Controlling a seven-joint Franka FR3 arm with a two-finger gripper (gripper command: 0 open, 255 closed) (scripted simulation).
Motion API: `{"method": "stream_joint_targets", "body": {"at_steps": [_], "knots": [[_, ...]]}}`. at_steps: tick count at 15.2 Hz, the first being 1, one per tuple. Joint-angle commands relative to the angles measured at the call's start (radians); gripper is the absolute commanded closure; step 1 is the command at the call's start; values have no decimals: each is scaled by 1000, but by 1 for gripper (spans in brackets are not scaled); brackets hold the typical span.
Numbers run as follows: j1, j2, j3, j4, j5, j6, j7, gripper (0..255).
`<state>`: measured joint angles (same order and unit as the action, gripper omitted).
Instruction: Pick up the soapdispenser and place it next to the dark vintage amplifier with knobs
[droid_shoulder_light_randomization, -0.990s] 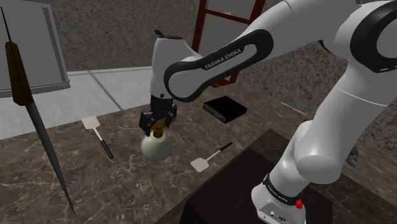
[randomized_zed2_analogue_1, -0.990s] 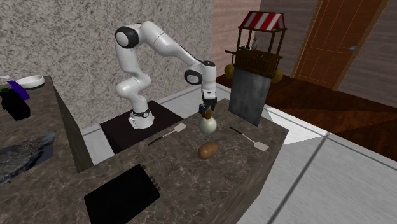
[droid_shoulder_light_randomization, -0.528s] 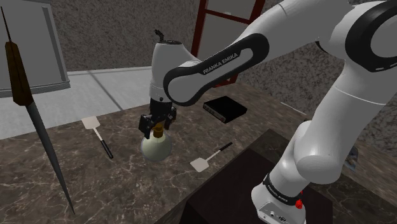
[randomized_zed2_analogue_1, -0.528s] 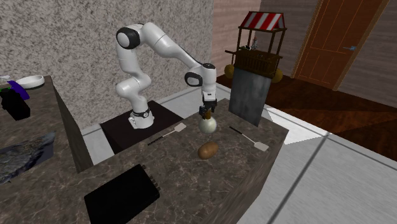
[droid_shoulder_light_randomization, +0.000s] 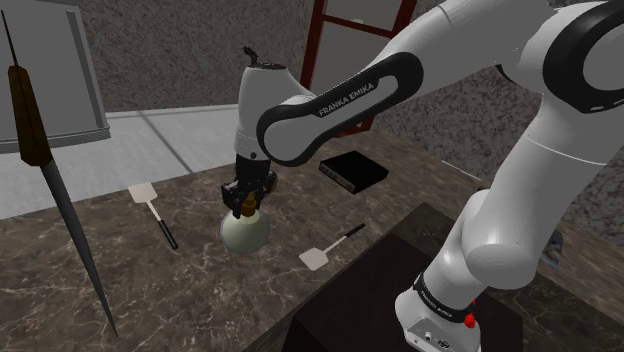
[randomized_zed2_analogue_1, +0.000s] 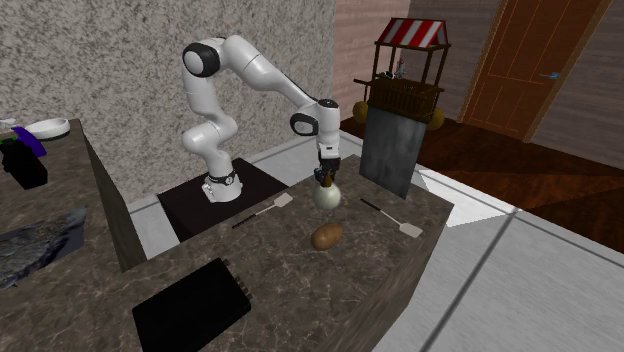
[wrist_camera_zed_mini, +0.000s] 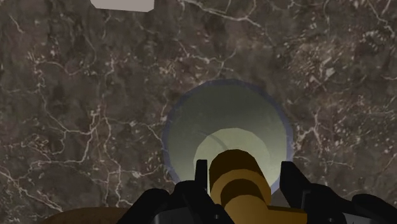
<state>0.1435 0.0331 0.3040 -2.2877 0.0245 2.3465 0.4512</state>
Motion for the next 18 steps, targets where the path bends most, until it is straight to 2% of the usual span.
{"method": "stream_joint_targets", "body": {"at_steps": [1, 5, 18], "knots": [[0, 1, 0, -1, 0, 0, 0, 255], [0, 1, 0, -1, 0, 0, 0, 255], [-3, -97, -4, 79, 32, -175, -21, 255]]}}
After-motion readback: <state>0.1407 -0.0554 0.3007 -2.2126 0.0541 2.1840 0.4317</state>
